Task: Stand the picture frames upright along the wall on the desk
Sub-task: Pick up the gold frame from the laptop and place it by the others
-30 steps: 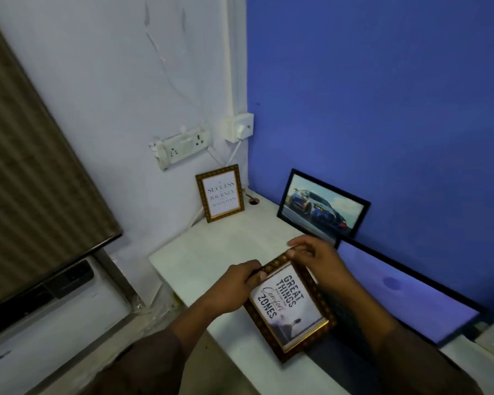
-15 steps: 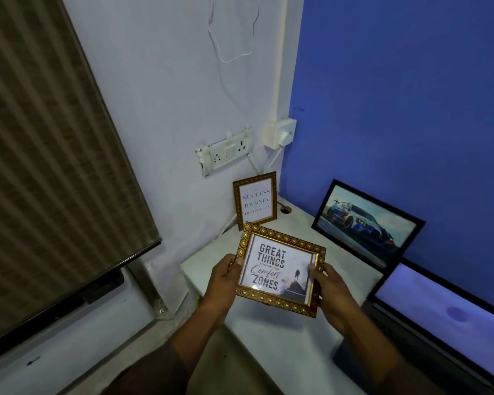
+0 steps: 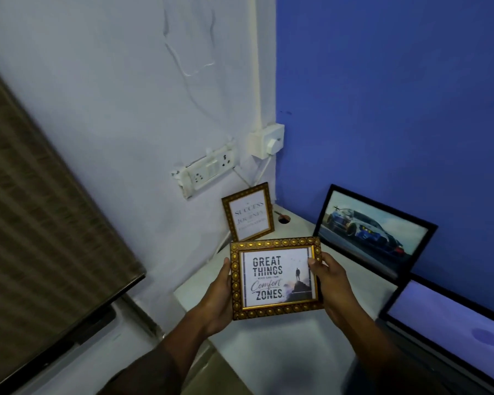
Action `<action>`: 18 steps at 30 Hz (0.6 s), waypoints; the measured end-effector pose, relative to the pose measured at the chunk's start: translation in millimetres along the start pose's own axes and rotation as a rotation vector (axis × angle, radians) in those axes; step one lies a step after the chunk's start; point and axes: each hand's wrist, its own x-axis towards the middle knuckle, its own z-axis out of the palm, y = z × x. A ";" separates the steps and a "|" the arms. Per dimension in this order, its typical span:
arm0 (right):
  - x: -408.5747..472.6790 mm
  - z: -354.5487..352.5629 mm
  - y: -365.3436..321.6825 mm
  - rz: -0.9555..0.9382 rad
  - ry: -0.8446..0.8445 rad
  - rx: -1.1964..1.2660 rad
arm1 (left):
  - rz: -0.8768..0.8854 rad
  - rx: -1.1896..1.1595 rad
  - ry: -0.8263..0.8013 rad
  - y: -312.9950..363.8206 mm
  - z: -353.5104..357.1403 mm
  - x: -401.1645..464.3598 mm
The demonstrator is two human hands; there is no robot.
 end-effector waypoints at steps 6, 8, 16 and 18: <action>20.0 -25.9 -2.5 -0.001 0.028 -0.010 | -0.075 0.015 -0.086 8.1 20.6 33.6; 24.0 -32.0 -3.6 -0.014 0.018 -0.010 | -0.098 0.032 -0.090 12.2 23.8 47.8; 61.9 -29.0 5.3 -0.038 0.013 -0.168 | -0.169 0.040 -0.121 29.9 12.8 107.4; 76.0 -20.0 6.7 -0.014 0.026 -0.184 | -0.189 -0.001 -0.134 36.0 4.0 124.1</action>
